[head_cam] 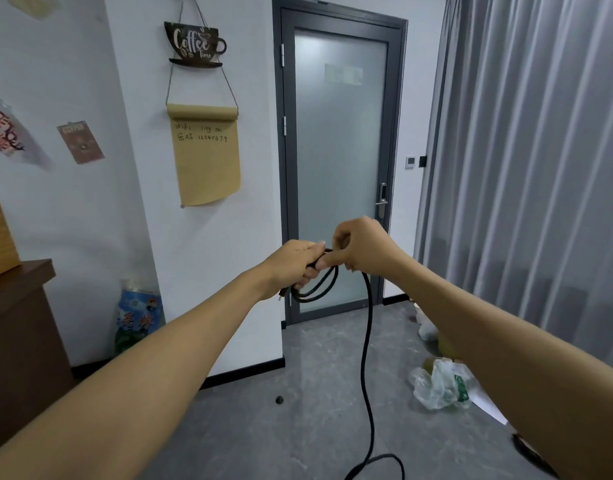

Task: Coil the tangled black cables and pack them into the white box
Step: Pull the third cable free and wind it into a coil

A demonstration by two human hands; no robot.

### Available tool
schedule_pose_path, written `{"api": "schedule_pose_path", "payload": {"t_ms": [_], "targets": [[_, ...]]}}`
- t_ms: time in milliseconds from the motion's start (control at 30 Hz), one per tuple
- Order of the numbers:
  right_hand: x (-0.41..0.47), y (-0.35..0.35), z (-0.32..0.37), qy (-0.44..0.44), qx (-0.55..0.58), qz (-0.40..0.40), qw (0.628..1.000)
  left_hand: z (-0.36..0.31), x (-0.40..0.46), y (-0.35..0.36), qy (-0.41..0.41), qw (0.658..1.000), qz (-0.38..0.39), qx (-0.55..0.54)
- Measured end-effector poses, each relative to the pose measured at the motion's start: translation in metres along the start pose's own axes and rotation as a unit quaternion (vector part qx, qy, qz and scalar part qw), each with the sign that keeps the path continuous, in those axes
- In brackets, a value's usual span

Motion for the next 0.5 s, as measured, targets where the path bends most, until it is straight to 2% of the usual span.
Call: {"api": "schedule_pose_path", "payload": {"t_ms": [133, 267, 333, 500], "targets": [[-0.008, 0.011, -0.016, 0.033, 0.145, 0.063, 0.987, -0.001, -0.004, 0.001, -0.049, 0.997, 0.054, 0.026], [-0.019, 0.02, -0.037, 0.065, 0.233, 0.111, 0.964, 0.001, -0.01, -0.004, -0.057, 0.995, 0.049, 0.063], [-0.024, 0.02, -0.053, 0.083, 0.26, 0.108, 0.956, 0.006, -0.011, -0.017, -0.061, 0.997, 0.014, 0.051], [-0.031, 0.01, -0.097, 0.125, 0.295, 0.028, 0.947, 0.025, -0.014, -0.06, -0.077, 0.989, -0.122, 0.006]]}}
Point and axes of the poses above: each hand's wrist, its own x-axis towards the middle knuckle, its own y-axis out of the palm, z = x × y, the point moved 7 cm from there along x, towards the middle knuckle, and after that the axes turned 3 degrees about -z, right-handed, at the moved point
